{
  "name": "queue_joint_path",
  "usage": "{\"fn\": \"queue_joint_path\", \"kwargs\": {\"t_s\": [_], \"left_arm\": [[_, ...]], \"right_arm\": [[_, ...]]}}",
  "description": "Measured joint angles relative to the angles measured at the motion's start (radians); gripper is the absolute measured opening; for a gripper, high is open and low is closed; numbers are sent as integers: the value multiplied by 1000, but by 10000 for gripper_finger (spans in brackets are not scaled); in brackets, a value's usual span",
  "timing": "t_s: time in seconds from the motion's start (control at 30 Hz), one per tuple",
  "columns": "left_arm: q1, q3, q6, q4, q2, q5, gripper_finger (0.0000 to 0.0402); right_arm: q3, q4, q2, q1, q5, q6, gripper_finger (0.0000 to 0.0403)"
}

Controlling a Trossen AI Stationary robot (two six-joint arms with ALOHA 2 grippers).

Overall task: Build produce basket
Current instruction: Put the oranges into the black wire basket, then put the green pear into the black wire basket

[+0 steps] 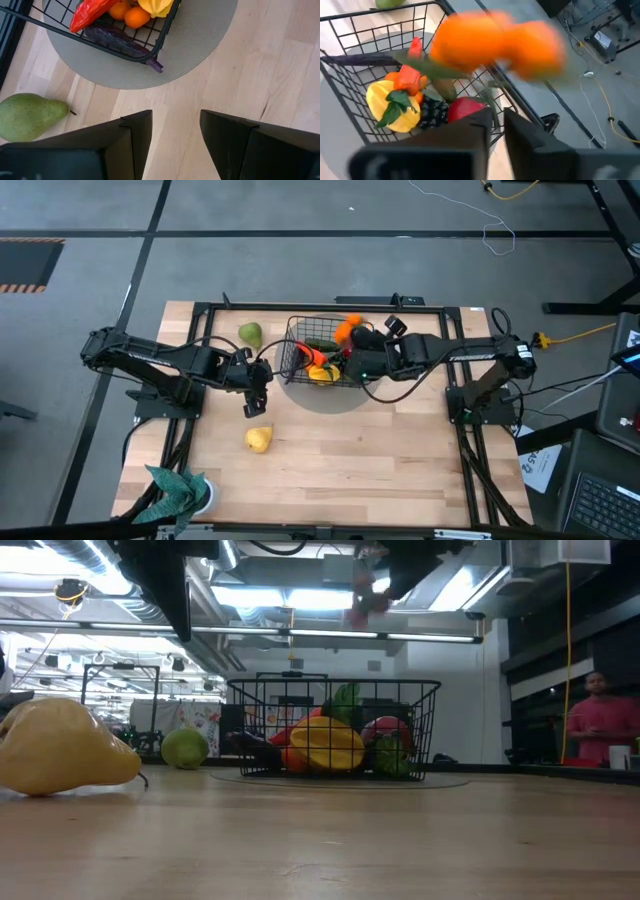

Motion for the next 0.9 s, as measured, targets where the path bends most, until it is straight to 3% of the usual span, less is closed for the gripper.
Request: {"fn": "queue_joint_path", "kwargs": {"t_s": [0.17, 0.3, 0.47, 0.9], "left_arm": [[0, 0, 0, 0, 0, 0, 154], [0, 0, 0, 0, 0, 0, 154], [0, 0, 2, 0, 0, 0, 154], [0, 0, 1, 0, 0, 0, 154]], "right_arm": [[0, 3, 0, -24, 0, -11, 116], [0, 1, 0, -35, -13, -17, 141], [0, -35, 0, -35, -107, -10, 142], [0, -290, 0, 62, -396, 255, 139]]}}
